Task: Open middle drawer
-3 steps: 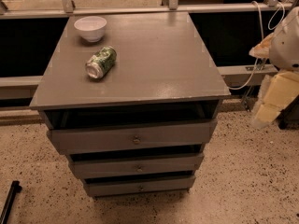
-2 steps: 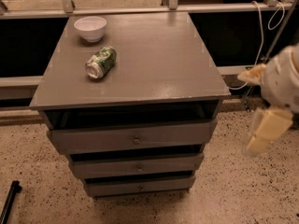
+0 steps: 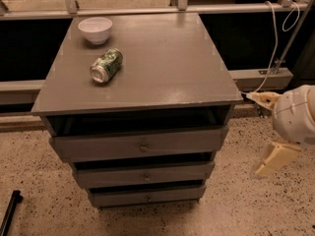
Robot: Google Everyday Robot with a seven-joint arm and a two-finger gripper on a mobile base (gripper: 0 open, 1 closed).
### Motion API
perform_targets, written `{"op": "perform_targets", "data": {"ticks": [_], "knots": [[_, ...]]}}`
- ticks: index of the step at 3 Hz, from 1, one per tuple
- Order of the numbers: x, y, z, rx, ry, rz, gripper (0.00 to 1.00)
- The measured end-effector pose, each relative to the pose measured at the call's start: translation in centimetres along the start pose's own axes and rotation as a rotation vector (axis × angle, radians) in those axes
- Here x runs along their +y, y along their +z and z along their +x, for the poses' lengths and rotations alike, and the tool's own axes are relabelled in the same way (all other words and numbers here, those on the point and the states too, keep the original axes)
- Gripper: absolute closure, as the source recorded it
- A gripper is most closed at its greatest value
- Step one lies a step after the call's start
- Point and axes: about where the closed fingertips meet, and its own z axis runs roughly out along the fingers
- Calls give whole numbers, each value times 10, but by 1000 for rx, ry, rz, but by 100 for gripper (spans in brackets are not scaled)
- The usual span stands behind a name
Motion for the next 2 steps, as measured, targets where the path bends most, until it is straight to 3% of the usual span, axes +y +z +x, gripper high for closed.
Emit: {"op": "perform_targets", "data": {"ticks": [1,2], "knots": [[17,37,-8,-50,-5,-24,0],[58,119,-21,-265,58,-21,0]]}}
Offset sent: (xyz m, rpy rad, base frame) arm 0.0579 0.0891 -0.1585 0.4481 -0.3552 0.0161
